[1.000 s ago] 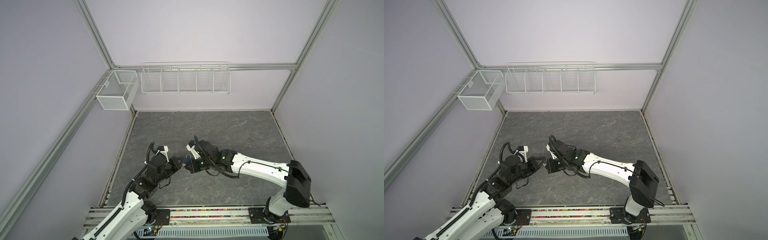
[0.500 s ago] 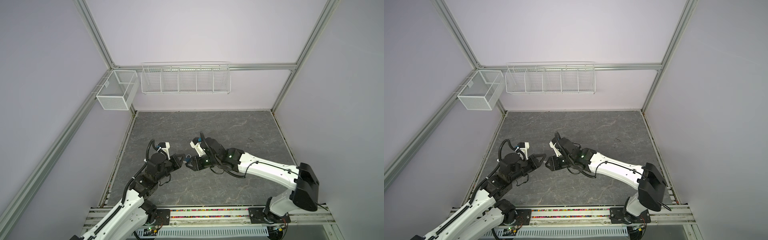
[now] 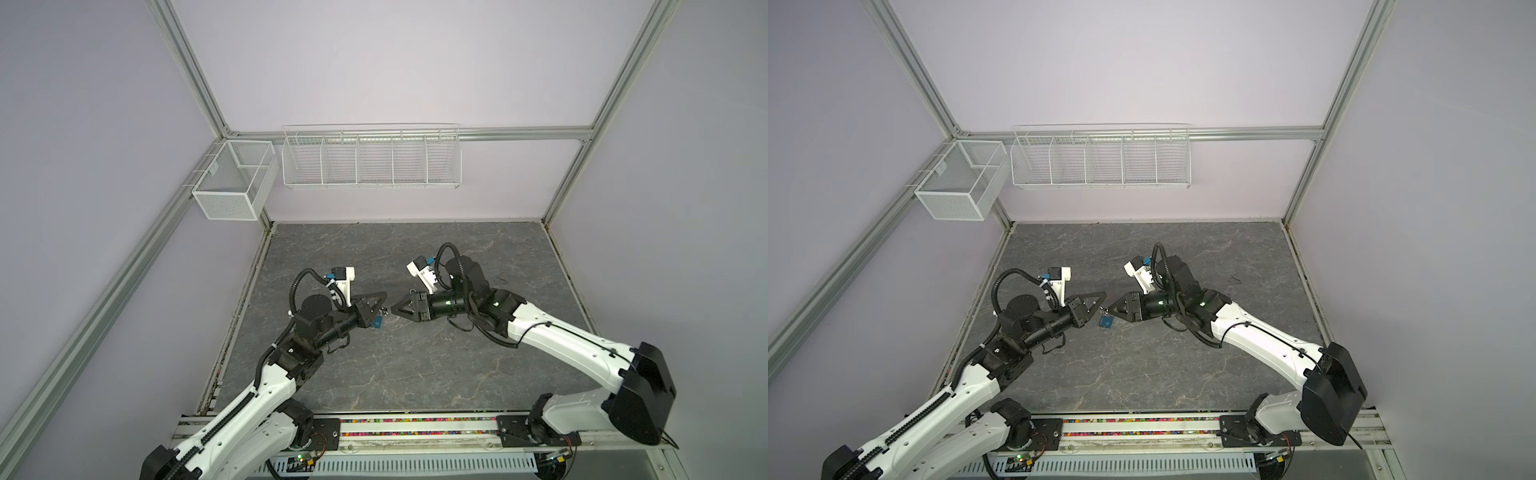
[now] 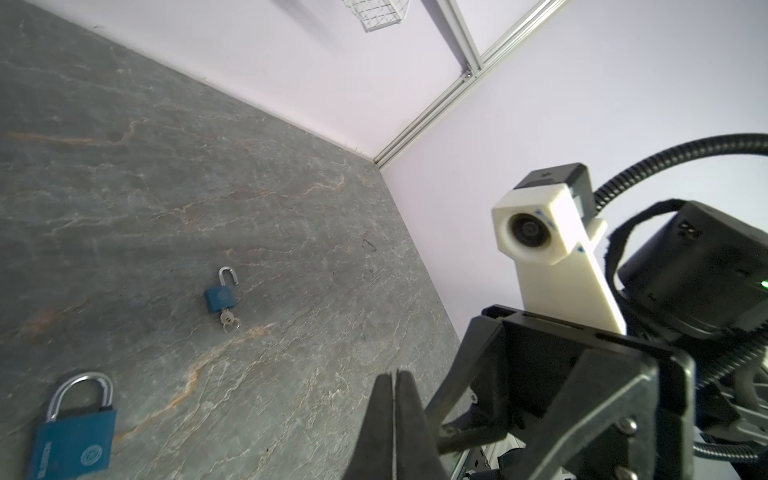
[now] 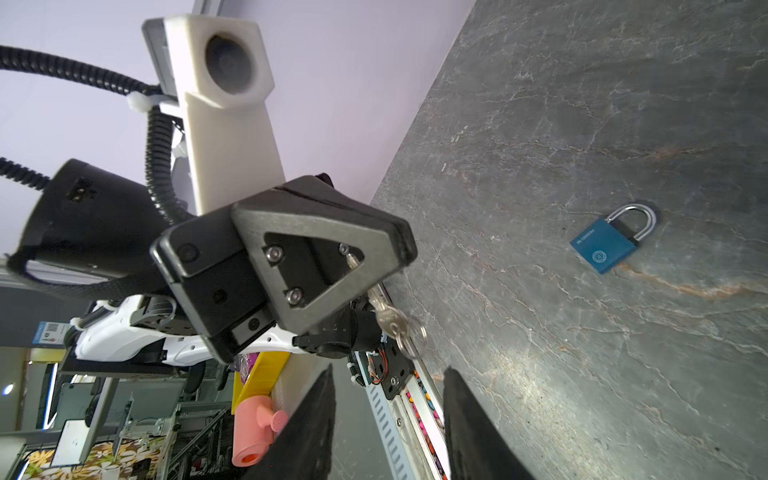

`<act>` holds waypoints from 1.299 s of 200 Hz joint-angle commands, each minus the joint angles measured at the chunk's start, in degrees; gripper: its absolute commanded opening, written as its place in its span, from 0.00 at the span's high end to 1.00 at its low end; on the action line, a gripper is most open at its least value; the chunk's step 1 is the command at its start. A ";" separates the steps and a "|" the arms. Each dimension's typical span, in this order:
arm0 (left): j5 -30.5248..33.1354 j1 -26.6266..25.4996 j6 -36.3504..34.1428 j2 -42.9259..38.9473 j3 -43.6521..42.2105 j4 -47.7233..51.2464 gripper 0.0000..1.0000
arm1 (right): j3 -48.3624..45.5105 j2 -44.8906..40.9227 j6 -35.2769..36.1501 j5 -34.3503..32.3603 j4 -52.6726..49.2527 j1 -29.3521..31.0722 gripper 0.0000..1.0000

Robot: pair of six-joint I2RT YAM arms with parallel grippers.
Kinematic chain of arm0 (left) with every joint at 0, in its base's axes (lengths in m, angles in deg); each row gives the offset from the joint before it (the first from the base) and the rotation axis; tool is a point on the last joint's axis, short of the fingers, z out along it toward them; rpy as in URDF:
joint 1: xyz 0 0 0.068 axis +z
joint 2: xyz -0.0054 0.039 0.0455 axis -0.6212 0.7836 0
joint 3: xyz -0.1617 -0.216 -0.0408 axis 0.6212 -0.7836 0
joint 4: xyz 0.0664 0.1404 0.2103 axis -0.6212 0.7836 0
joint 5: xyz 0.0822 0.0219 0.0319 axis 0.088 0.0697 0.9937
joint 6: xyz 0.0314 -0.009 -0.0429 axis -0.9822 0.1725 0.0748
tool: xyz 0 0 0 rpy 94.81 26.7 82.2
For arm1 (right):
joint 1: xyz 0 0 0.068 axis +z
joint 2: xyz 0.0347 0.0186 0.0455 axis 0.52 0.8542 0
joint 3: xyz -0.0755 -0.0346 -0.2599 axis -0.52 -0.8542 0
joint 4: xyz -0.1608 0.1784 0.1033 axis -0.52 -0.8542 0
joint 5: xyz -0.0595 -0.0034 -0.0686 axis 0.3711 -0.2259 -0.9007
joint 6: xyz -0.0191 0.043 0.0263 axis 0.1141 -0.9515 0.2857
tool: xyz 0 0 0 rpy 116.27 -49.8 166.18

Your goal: Unlock with the key

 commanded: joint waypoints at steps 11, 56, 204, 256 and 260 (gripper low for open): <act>-3.45 0.25 -2.26 1.01 3.00 -8.09 1.00 | -0.71 1.22 -0.73 3.88 3.97 -0.76 0.57; -4.67 0.25 -2.41 3.02 3.52 -10.76 1.00 | -1.20 1.80 -2.29 6.21 8.61 -1.03 0.63; -7.57 0.21 -3.23 2.37 3.59 -11.66 1.00 | -2.79 3.34 -4.94 10.02 18.13 -2.20 0.84; -7.49 0.21 -3.65 1.69 3.65 -10.71 1.00 | -4.03 2.77 -5.19 11.33 20.37 -2.33 0.91; -7.34 0.25 -3.64 1.69 3.72 -10.61 1.00 | -4.06 2.76 -5.32 11.38 20.52 -2.38 0.92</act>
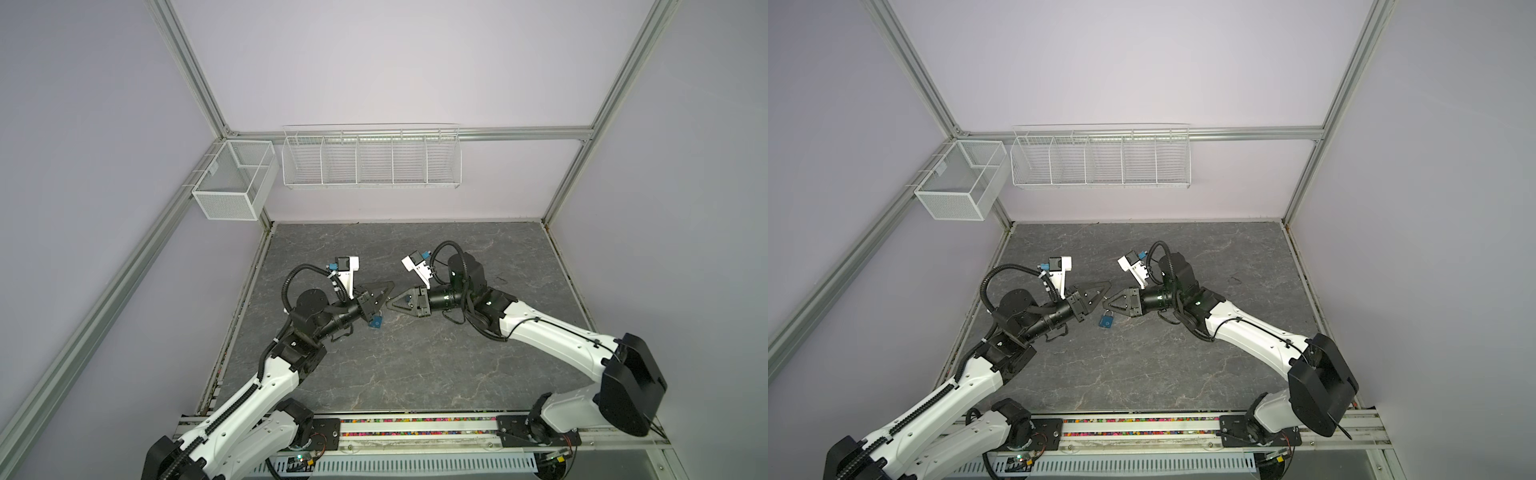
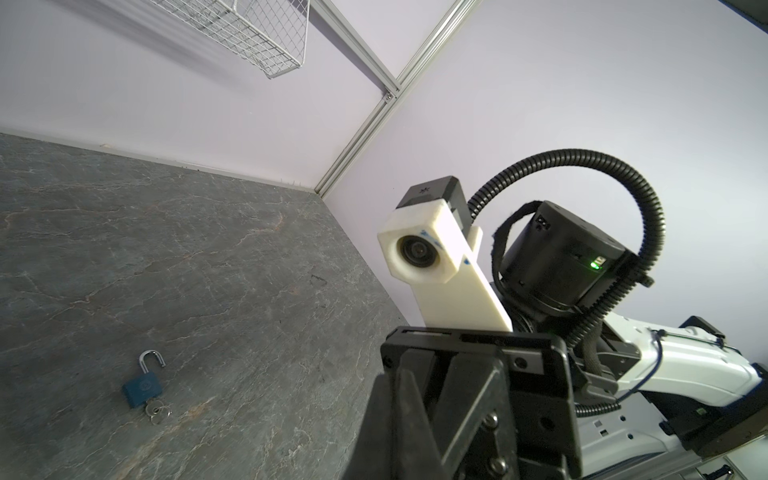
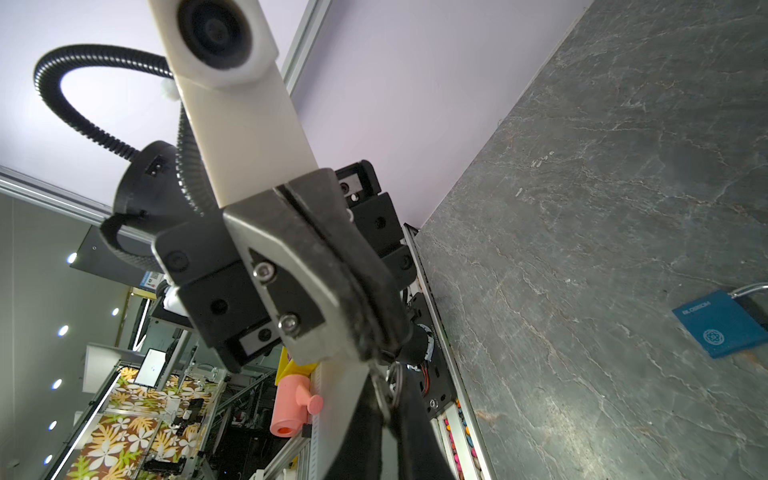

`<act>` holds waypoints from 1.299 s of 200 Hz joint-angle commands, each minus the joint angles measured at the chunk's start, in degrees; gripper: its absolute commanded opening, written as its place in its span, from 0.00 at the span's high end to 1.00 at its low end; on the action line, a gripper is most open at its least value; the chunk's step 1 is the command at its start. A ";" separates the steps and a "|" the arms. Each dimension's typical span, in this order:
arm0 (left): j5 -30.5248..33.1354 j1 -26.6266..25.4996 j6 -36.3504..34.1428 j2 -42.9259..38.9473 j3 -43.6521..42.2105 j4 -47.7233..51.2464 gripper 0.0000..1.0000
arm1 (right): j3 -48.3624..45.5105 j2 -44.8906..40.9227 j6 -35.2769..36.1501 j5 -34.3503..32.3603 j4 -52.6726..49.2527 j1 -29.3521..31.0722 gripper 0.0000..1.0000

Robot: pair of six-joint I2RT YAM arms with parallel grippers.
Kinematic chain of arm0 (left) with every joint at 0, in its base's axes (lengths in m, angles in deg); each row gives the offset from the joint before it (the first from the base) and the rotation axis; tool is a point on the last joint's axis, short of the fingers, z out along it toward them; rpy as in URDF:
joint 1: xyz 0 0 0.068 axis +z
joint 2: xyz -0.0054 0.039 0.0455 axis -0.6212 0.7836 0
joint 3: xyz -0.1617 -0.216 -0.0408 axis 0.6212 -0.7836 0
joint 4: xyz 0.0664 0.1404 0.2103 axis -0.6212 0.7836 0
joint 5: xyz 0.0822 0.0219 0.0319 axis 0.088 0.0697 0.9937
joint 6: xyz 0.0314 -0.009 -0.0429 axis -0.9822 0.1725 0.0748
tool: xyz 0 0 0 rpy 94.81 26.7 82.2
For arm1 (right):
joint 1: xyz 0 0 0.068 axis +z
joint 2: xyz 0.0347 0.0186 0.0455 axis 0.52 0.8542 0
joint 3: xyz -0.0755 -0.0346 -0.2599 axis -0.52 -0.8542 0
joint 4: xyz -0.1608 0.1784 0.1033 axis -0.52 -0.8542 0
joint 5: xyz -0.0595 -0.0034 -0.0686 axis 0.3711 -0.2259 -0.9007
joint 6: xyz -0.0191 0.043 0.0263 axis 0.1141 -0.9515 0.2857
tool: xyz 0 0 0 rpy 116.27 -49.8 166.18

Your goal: Unlock with the key

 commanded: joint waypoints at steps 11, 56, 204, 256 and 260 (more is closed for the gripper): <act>-0.75 0.14 -1.09 -1.08 1.56 -0.38 1.00 | -1.30 -0.60 -0.96 0.55 2.95 -0.53 0.94; 2.31 0.15 -1.51 -1.37 4.44 5.80 0.69 | -1.78 -1.06 -1.69 -0.22 2.37 -0.96 0.94; 25.52 0.14 -7.41 14.95 14.86 44.59 0.24 | -9.35 -3.05 -0.27 -10.87 -10.11 -5.83 0.94; 27.53 -0.37 -8.98 28.25 17.11 45.15 0.24 | -8.28 -0.12 2.53 -7.22 -12.02 -6.61 0.94; 27.58 -0.51 -8.92 29.19 17.58 45.32 0.24 | -8.34 -0.08 2.40 -7.06 -11.46 -6.75 0.94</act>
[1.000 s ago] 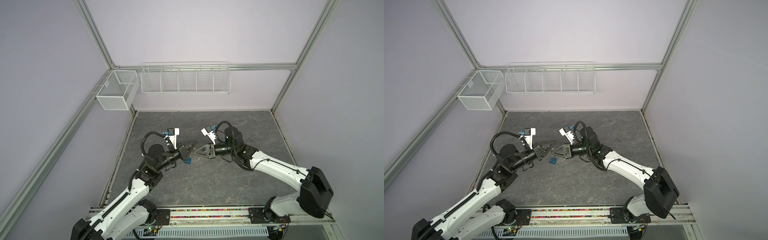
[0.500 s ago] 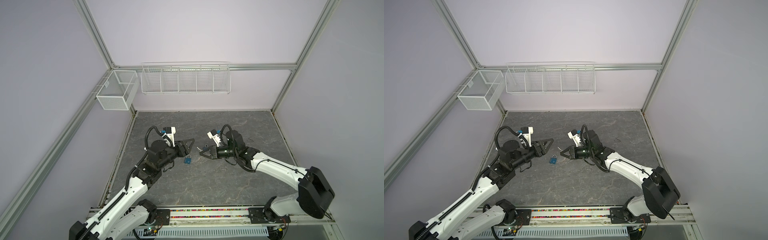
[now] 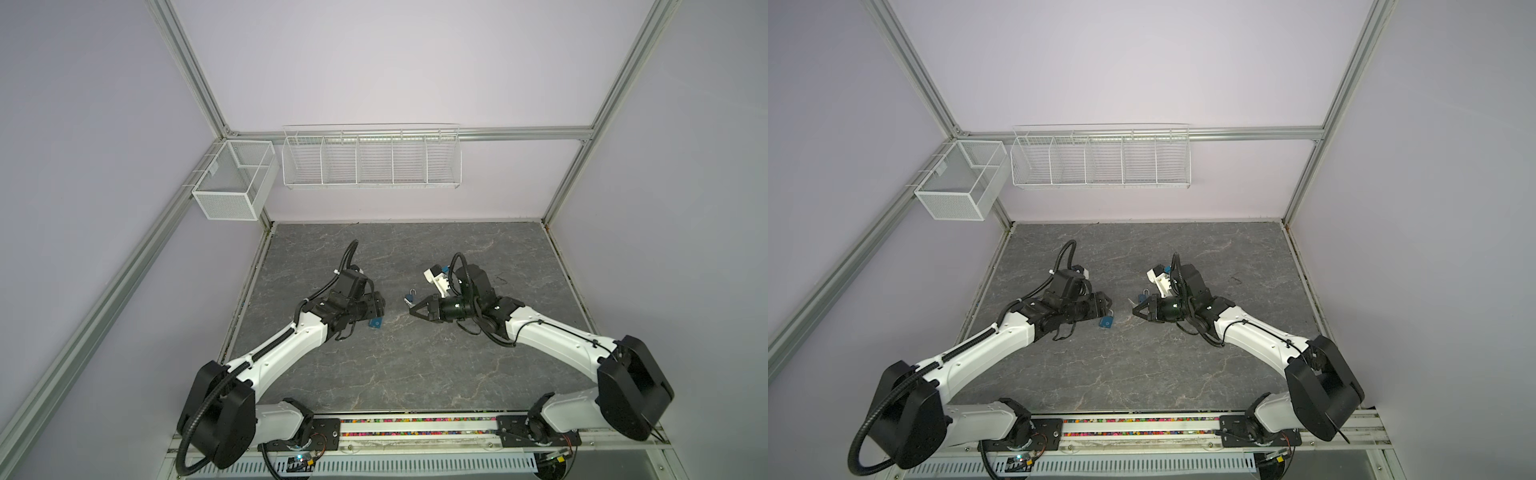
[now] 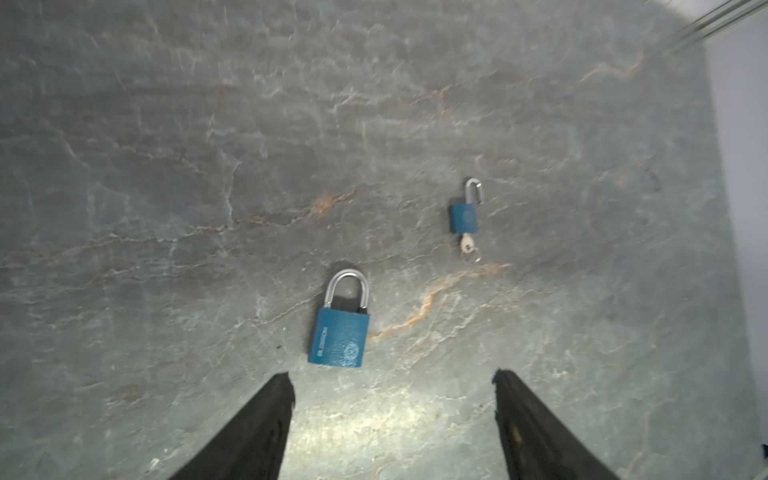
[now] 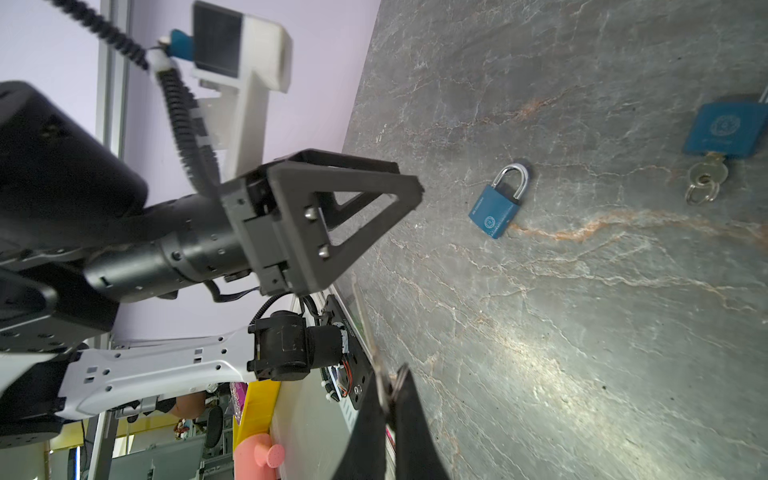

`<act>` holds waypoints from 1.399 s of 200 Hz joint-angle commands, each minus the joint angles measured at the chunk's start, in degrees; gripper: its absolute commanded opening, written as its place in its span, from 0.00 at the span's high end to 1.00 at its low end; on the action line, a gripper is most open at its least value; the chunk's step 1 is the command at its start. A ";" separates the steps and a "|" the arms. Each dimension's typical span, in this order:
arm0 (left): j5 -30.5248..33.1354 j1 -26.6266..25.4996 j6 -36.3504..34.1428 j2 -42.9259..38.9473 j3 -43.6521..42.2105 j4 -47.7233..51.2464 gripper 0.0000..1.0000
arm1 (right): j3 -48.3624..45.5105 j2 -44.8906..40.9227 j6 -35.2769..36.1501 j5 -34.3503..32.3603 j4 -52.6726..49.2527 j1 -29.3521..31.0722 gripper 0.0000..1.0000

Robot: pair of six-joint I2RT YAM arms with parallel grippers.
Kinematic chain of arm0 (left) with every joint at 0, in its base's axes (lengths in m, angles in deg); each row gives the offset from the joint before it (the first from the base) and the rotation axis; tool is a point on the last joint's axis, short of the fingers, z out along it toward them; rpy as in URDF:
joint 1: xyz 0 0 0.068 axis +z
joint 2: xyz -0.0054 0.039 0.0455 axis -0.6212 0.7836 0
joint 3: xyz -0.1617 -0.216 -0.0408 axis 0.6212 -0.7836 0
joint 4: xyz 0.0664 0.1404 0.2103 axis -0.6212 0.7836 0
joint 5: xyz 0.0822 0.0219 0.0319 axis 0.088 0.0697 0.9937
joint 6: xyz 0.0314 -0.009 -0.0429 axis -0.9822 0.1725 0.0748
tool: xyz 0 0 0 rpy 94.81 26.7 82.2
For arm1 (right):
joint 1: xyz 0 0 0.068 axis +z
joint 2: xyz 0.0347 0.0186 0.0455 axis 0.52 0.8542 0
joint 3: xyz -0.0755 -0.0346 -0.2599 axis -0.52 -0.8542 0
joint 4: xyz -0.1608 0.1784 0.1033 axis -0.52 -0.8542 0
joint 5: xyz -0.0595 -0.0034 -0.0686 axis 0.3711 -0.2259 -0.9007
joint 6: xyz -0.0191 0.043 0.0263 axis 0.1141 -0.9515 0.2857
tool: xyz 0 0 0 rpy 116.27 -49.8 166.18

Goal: Unlock with the key
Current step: 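Grasp the larger closed blue padlock with the left gripper while the right holds the key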

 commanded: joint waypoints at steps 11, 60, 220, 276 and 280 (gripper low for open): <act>1.99 -0.76 -1.82 7.53 5.11 4.45 0.23 | 0.15 1.46 1.50 2.92 0.56 -0.69 0.94; 5.13 -1.91 0.70 19.78 11.61 8.16 0.23 | 0.04 3.96 0.64 5.00 2.90 -2.11 0.94; 11.66 -7.09 11.94 28.71 15.45 15.33 0.37 | -3.11 -2.09 0.49 3.20 1.71 -4.36 0.94; 9.49 -7.76 10.98 30.93 15.44 13.44 0.46 | -6.30 -5.59 -1.42 -0.02 1.18 -3.94 0.94; 9.37 -7.87 10.90 31.07 15.35 13.32 0.46 | -6.32 -5.77 -1.53 -0.26 0.96 -4.01 0.94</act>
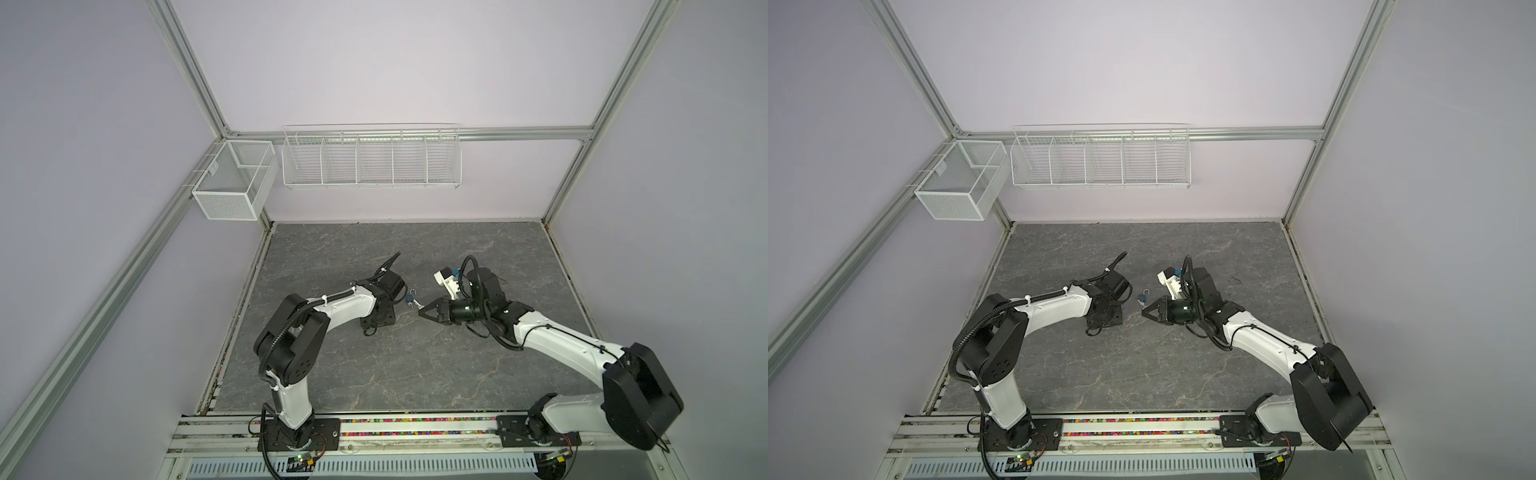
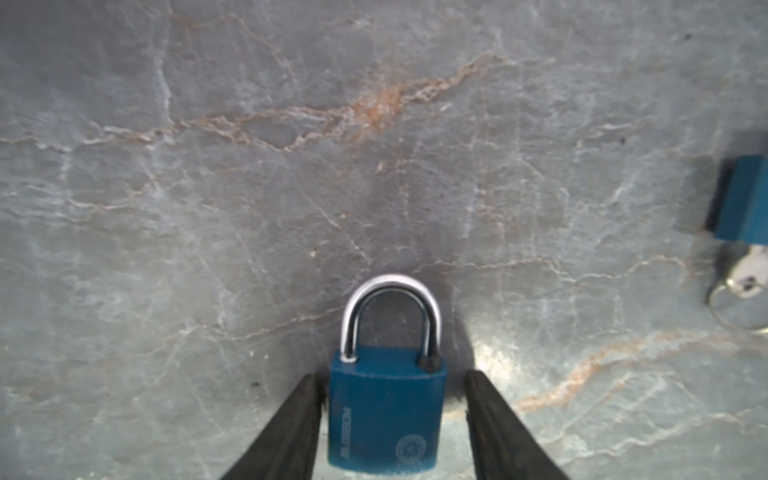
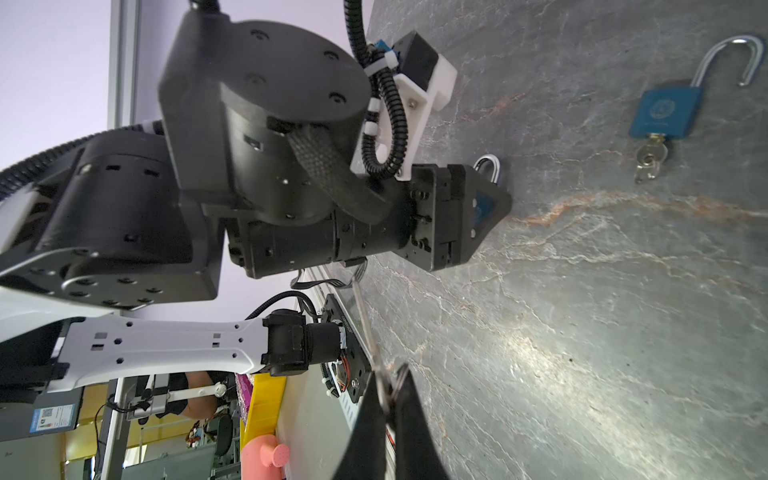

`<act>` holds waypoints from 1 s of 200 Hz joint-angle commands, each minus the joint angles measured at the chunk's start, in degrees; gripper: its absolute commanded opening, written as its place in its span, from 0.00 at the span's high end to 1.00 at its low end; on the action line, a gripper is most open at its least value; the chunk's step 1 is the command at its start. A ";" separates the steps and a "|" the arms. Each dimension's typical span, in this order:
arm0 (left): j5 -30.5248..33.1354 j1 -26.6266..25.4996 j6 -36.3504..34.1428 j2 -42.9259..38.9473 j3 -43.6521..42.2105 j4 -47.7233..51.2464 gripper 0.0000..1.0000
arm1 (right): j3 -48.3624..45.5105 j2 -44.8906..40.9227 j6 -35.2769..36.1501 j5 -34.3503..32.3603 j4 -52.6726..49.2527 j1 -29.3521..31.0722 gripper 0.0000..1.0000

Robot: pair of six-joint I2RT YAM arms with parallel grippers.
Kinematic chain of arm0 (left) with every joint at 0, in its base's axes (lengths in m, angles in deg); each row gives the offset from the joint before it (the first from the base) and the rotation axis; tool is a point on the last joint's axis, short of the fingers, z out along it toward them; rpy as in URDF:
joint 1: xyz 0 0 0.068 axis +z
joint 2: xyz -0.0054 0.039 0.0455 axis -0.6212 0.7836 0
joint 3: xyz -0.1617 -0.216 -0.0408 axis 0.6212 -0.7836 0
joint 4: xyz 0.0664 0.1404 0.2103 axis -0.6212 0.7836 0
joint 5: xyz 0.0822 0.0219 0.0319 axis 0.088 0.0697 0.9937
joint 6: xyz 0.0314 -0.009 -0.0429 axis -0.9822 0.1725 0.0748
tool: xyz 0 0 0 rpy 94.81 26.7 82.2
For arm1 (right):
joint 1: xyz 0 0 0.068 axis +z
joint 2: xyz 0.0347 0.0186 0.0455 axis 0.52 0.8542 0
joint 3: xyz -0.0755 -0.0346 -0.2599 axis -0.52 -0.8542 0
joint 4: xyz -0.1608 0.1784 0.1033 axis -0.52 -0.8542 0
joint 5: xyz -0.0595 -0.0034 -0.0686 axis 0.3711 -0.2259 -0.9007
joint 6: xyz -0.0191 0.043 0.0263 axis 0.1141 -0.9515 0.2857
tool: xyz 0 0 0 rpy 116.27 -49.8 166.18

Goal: Unlock with the key
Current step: 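Grasp the larger closed blue padlock with the left gripper while the right holds the key, then lift the blue padlock with the left gripper while the right gripper brings the key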

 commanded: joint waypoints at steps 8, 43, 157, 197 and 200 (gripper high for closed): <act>-1.37 -0.85 0.48 2.82 -0.87 -0.31 0.49 | -1.00 -2.34 -1.07 -2.70 -1.25 0.10 0.94; -1.24 -0.99 0.10 2.10 -2.42 -0.96 0.52 | -2.26 -4.38 -2.34 -5.94 -1.74 0.48 0.94; -2.14 -0.99 -0.88 -2.01 -5.90 -4.01 0.85 | -1.00 -4.01 -1.81 -11.37 -3.05 5.43 0.94; -1.51 -0.99 0.16 -3.66 -3.88 -2.37 1.00 | -1.44 -3.60 -6.24 -14.51 -2.73 6.97 0.94; -1.35 -0.99 0.49 -3.89 -3.70 -2.06 1.00 | -1.48 -3.52 -6.83 -14.74 -2.67 7.11 0.94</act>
